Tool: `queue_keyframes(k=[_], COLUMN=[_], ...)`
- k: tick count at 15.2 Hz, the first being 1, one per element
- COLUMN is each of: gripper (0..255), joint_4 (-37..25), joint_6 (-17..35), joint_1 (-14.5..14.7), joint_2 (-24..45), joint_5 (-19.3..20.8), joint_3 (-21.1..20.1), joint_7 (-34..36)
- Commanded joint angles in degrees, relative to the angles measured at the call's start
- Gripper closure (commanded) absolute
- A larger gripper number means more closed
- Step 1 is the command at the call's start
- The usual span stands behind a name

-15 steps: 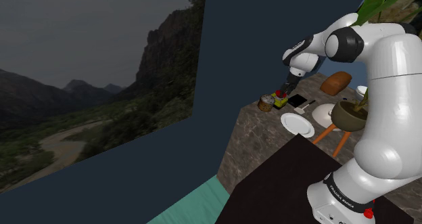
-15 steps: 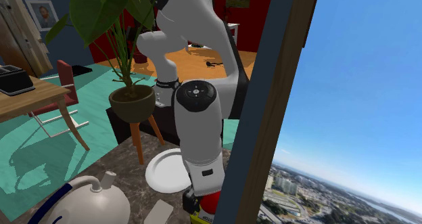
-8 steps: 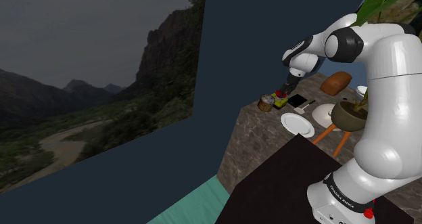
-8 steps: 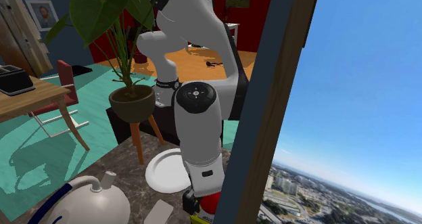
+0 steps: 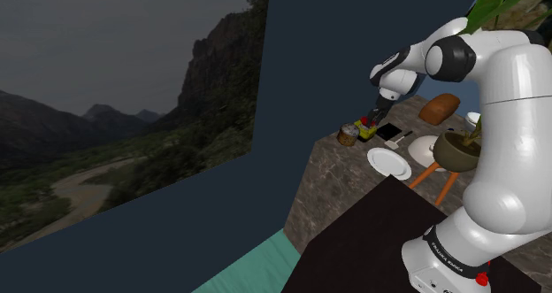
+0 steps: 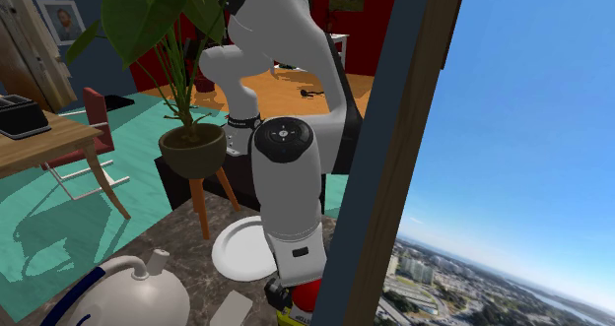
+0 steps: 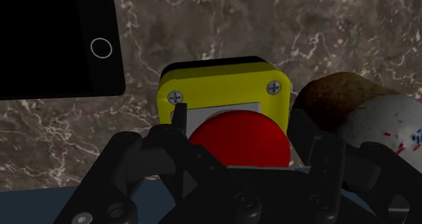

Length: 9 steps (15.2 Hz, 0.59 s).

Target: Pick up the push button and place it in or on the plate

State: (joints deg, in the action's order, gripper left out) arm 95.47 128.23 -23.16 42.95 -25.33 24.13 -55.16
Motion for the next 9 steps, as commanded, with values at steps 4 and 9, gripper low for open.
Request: queue_keyframes(k=[4,9], gripper=[255,255], joint_4=[0.34,0.52], joint_6=[-0.99,-3.29], joint_1=[0.42,1.08], joint_2=[-0.94,-3.52], joint_5=[0.45,1.63], joint_3=[0.26,1.23], joint_7=[0.34,1.07])
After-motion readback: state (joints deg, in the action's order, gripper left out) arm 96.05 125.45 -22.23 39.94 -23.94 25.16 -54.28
